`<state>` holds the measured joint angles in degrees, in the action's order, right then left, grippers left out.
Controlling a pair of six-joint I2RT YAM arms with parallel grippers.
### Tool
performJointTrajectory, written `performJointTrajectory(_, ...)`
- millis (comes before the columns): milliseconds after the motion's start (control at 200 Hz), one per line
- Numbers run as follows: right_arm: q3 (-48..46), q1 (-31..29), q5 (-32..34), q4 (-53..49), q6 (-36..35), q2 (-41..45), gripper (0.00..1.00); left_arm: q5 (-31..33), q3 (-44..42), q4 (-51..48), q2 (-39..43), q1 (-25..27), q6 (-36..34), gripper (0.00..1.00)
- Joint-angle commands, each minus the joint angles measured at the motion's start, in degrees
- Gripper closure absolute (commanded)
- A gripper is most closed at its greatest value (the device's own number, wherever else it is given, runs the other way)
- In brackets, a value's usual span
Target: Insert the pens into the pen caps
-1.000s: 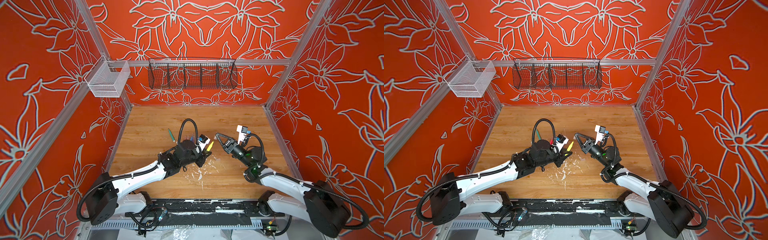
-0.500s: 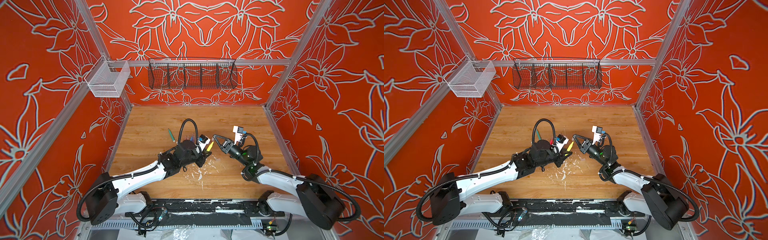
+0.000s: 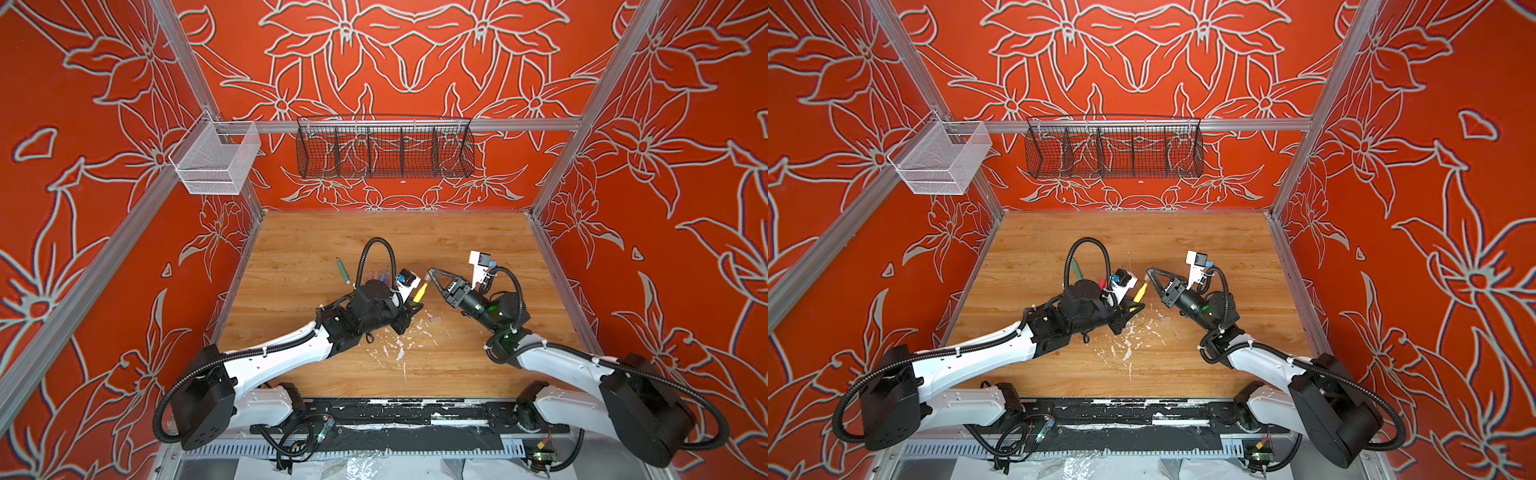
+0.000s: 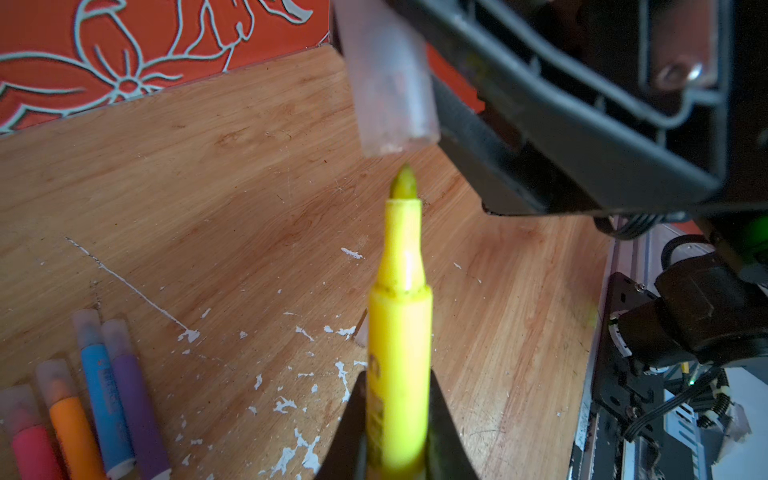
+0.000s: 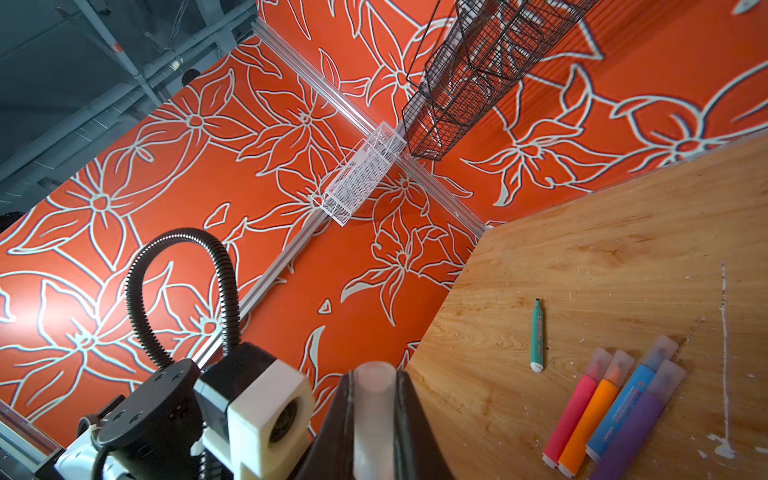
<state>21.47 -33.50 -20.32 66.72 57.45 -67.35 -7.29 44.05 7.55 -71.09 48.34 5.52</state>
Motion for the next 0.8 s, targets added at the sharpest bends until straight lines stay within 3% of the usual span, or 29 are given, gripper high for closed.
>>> performJointTrajectory(0, -0.18, -0.54, 0.48, 1.22, -0.07, 0.38, 1.00, 0.35, 0.95, 0.42, 1.00, 0.18, -0.69, 1.00)
performJointTrajectory(595, 0.15, -2.67, -0.98, 5.17, 0.22, -4.80, 1.00, 2.63, 0.07, 1.24, 1.87, 0.18, 0.51, 1.00)
performJointTrajectory(796, -2.48, -4.91, 1.74, 5.40, -2.11, -3.11, 1.00, -0.78, -0.93, 2.78, 3.28, -0.95, 3.79, 1.00)
